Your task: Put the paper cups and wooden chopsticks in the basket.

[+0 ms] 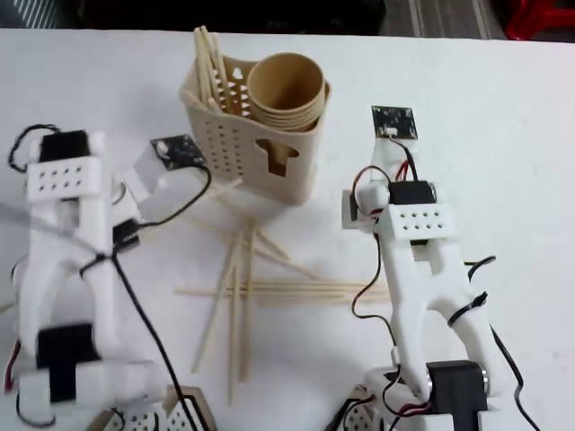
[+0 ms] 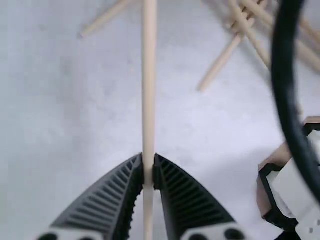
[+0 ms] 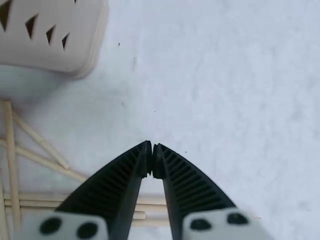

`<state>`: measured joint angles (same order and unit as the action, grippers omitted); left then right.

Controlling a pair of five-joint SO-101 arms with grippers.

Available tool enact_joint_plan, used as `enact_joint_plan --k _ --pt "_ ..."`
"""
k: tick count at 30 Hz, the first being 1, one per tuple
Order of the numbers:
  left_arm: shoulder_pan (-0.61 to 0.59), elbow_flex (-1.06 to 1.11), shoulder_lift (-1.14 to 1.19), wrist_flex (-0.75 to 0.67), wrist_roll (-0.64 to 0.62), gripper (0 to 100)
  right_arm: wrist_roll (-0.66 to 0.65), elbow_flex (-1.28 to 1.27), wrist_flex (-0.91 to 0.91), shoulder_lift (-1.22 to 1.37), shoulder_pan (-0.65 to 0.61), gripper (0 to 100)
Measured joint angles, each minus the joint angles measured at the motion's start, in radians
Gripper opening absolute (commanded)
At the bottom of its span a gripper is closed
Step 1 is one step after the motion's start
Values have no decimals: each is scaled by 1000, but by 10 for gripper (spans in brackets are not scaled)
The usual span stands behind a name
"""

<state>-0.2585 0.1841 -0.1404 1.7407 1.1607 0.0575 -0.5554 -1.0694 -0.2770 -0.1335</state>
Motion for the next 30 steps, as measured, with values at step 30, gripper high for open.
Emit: enact_joint_plan --k 30 --pt "272 0 -672 -471 -519 21 0 0 12 0 0 18"
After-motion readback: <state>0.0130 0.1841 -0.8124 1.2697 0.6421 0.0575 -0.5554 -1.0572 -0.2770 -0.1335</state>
